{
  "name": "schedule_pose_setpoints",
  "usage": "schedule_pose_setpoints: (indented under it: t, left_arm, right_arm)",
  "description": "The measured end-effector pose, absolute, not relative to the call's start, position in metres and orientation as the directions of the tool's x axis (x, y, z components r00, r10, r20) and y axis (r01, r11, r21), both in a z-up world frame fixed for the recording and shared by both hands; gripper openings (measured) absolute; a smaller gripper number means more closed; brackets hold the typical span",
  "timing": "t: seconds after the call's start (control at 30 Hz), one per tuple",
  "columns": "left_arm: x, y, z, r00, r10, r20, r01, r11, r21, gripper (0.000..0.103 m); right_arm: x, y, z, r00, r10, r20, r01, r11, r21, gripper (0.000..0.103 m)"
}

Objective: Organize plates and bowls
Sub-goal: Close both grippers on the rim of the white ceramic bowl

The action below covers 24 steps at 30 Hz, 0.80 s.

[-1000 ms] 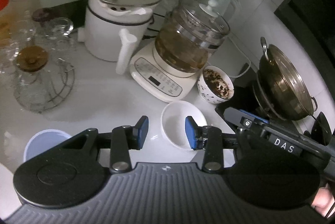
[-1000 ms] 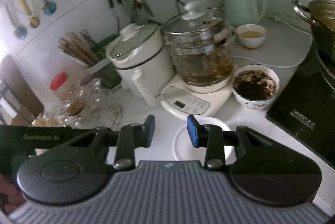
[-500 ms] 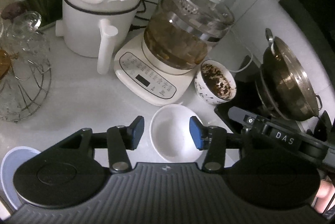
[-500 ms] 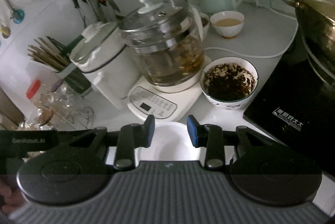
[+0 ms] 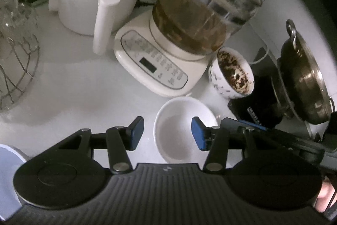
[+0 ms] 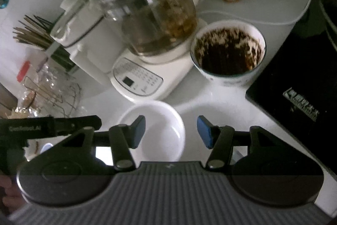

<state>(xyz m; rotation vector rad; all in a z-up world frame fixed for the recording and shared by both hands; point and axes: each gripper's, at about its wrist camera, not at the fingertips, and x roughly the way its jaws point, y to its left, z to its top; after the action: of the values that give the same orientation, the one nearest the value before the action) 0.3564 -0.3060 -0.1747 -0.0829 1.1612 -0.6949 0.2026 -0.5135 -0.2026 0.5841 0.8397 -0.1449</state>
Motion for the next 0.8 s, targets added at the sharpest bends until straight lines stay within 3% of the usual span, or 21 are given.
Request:
schedule_pose_setpoints:
  t: [0.17,0.53,0.67,0.8]
  left_arm:
    - [0.363,-0.31,-0.192,0.18,-0.529,-0.829,0.444,0.796,-0.412,0.055]
    - [0.371,-0.322,-0.206,0.14,-0.52,-0.842,0.479,0.78,-0.402,0.045]
    - [0.367,-0.322,-0.21,0.131,-0.515,-0.847,0.476,0.782,-0.402,0.031]
    - [0.365,-0.319,-0.208,0.132,-0.524,-0.841,0.475,0.778,-0.411,0.028]
  right_arm:
    - [0.209,-0.517,-0.22,0.643,0.132,-0.754,0.358,0.819,0.449,0.057]
    - [0.222,-0.511,-0.231,0.581,0.169,-0.796,0.373,0.814,0.445,0.033]
    - [0.225,-0.512,-0.234,0.569,0.177,-0.803,0.382,0.807,0.449,0.025]
    - [0.224,-0.511,-0.235,0.573,0.191,-0.797,0.383,0.797,0.467,0.025]
